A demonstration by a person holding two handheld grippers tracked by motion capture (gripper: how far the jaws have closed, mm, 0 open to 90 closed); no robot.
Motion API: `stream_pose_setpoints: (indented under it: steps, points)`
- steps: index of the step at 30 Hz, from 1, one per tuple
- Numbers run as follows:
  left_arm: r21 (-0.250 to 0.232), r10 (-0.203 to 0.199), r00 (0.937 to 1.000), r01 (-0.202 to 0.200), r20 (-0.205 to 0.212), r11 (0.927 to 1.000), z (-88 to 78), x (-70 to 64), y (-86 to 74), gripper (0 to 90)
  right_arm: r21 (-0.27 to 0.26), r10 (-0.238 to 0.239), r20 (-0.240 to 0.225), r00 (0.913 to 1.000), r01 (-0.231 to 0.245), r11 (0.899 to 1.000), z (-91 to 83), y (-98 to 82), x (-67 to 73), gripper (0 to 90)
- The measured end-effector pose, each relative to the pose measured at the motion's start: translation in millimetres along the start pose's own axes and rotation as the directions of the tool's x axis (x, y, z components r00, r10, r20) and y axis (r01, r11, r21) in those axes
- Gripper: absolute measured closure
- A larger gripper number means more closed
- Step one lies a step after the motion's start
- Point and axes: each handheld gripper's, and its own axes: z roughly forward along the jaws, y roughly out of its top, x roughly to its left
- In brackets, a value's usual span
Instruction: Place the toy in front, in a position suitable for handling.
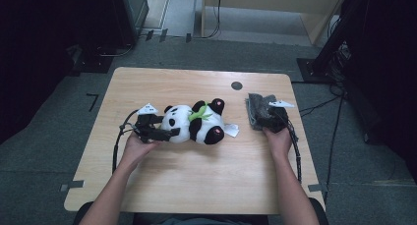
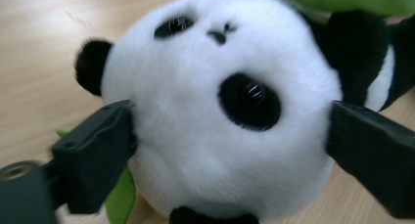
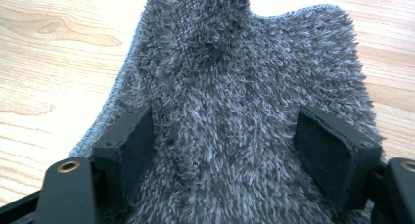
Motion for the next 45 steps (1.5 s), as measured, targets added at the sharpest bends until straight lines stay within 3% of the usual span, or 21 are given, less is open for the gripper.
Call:
stream_pose_setpoints:
  steps: [1, 11, 17, 18, 19, 22, 28, 33, 36, 41, 45]
  points:
    - [0.017, 0.000, 1.0000, 0.000, 0.000, 0.9999, 3.1, 0.6, -1.2, 0.0, 0.001, 0.001, 0.000, 1.0000, -0.001, 1.000, -0.1, -0.1, 0.0, 25.5]
    - [-0.020, -0.002, 1.0000, 0.002, 0.002, 0.9998, 6.3, 1.3, -12.3, 0.0, -0.006, -0.009, -0.017, 0.9998, 0.009, 1.000, -1.7, -1.3, -0.7, 36.0]
    - [-0.032, 0.008, 1.0000, -0.008, -0.001, 0.9994, 6.2, 0.0, -14.0, 1.2, -0.019, -0.021, -0.033, 0.9992, 0.021, 1.000, -4.4, -3.1, -0.7, 52.2]
    - [-0.036, 0.009, 1.0000, -0.010, -0.002, 0.9993, 6.3, 0.1, -14.4, 1.3, -0.023, -0.025, -0.039, 0.9989, 0.024, 0.999, -5.4, -3.8, -0.5, 59.1]
    - [-0.048, 0.007, 1.0000, -0.007, 0.000, 0.9988, 6.3, 0.4, -15.8, 1.3, -0.023, -0.025, -0.039, 0.9989, 0.024, 0.999, -5.4, -3.8, -0.5, 59.1]
    - [-0.076, 0.010, 0.9999, -0.010, 0.004, 0.9971, 6.6, 1.2, -19.5, 1.2, -0.013, -0.015, -0.043, 0.9990, 0.014, 1.000, -7.5, -3.2, -1.3, 71.9]
    - [-0.055, 0.010, 0.9999, -0.010, 0.002, 0.9985, 2.0, -1.3, -12.6, 1.2, 0.033, 0.038, -0.059, 0.9975, -0.036, 0.999, -9.7, 1.8, -3.5, 75.0]
    - [-0.088, 0.010, 0.9997, -0.008, 0.021, 0.9961, -1.1, -0.4, -8.9, 1.2, 0.066, 0.073, -0.088, 0.9934, -0.067, 0.996, -13.0, 4.5, -7.4, 75.1]
    - [-0.085, -0.002, 0.9998, 0.004, 0.020, 0.9963, 4.9, 1.8, -9.3, 1.2, 0.090, 0.067, -0.100, 0.9927, -0.058, 0.994, -16.1, 7.6, -7.1, 75.1]
    - [-0.081, 0.028, 0.9996, -0.028, 0.002, 0.9963, 7.7, 0.5, -13.1, 1.2, 0.109, 0.058, -0.144, 0.9879, -0.043, 0.993, -23.3, 13.5, -2.2, 75.2]
    - [-0.105, 0.042, 0.9990, -0.044, -0.017, 0.9935, 5.8, -2.5, -18.1, 13.0, 0.095, 0.033, -0.177, 0.9836, -0.016, 0.995, -31.5, 18.0, 6.2, 75.1]
